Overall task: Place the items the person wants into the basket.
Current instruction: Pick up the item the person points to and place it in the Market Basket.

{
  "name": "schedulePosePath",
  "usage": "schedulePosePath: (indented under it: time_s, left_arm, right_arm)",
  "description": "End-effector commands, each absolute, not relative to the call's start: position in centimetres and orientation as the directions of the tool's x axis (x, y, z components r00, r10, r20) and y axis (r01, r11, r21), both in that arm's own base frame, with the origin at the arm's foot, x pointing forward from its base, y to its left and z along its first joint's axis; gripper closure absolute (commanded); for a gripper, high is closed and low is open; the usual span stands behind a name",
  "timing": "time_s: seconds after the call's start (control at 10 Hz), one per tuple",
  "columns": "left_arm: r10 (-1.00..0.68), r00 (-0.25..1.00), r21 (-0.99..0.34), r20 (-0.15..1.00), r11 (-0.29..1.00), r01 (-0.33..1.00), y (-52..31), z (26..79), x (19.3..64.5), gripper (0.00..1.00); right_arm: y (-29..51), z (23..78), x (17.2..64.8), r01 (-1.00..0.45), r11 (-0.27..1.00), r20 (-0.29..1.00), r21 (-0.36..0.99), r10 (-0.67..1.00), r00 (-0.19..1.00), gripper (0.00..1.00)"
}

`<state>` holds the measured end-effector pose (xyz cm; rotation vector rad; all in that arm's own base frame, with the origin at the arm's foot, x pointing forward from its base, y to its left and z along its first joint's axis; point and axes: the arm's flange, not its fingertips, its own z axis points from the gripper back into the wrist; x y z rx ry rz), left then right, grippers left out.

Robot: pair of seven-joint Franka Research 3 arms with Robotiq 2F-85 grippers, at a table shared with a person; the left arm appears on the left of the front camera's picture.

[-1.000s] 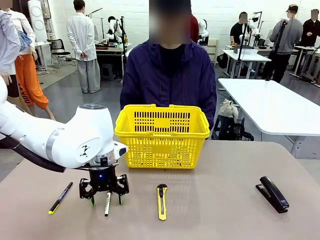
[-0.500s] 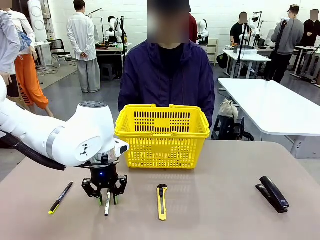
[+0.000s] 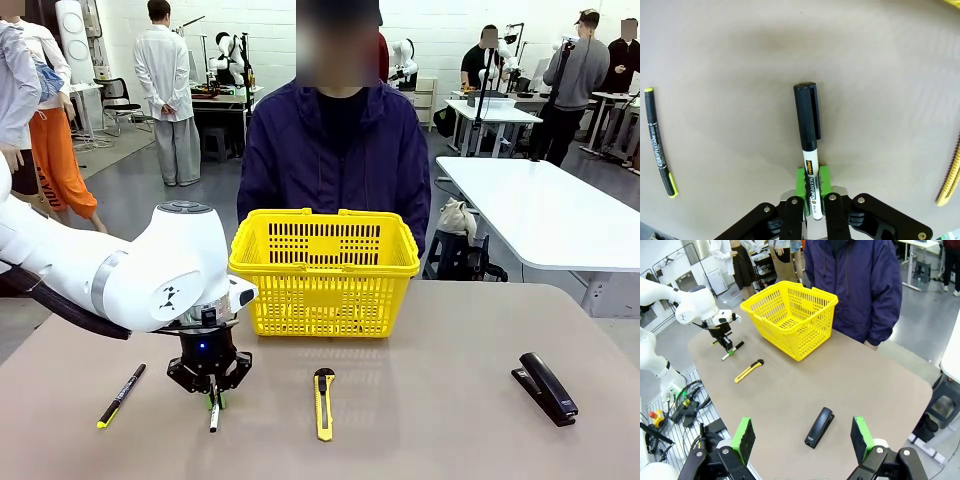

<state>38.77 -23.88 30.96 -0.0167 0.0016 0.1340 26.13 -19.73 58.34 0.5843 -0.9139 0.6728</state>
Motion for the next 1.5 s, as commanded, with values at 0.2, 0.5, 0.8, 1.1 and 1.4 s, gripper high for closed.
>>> schedulePosePath:
  time_s: [0.2, 0.5, 0.8, 1.1, 1.4]
  left_arm:
    - [-0.036, 0.997, -0.037, 0.073, 0.999, 0.039, -22.7, 35.2, 37.8, 1.0]
    - [-0.173, 0.969, -0.027, 0.176, 0.983, 0.18, -19.0, 48.9, 33.2, 1.0]
    - [-0.211, 0.955, -0.003, 0.209, 0.976, 0.217, -18.0, 56.3, 31.5, 1.0]
    - [-0.21, 0.96, -0.022, 0.186, 0.976, 0.217, -17.3, 57.4, 31.9, 1.0]
    - [-0.195, 0.958, -0.008, 0.209, 0.98, 0.201, -17.6, 57.8, 31.0, 1.0]
  right_arm:
    - [-19.8, 58.3, 26.3, -0.748, 0.643, 0.872, 0.165, 0.259, 0.415, 0.0]
    - [-19.8, 58.3, 26.3, -0.748, 0.643, 0.872, 0.165, 0.259, 0.415, 0.0]
    - [-19.8, 58.3, 26.3, -0.748, 0.643, 0.872, 0.165, 0.259, 0.415, 0.0]
    - [-19.8, 58.3, 26.3, -0.748, 0.643, 0.872, 0.165, 0.259, 0.415, 0.0]
    - [-19.8, 58.3, 26.3, -0.748, 0.643, 0.872, 0.165, 0.259, 0.415, 0.0]
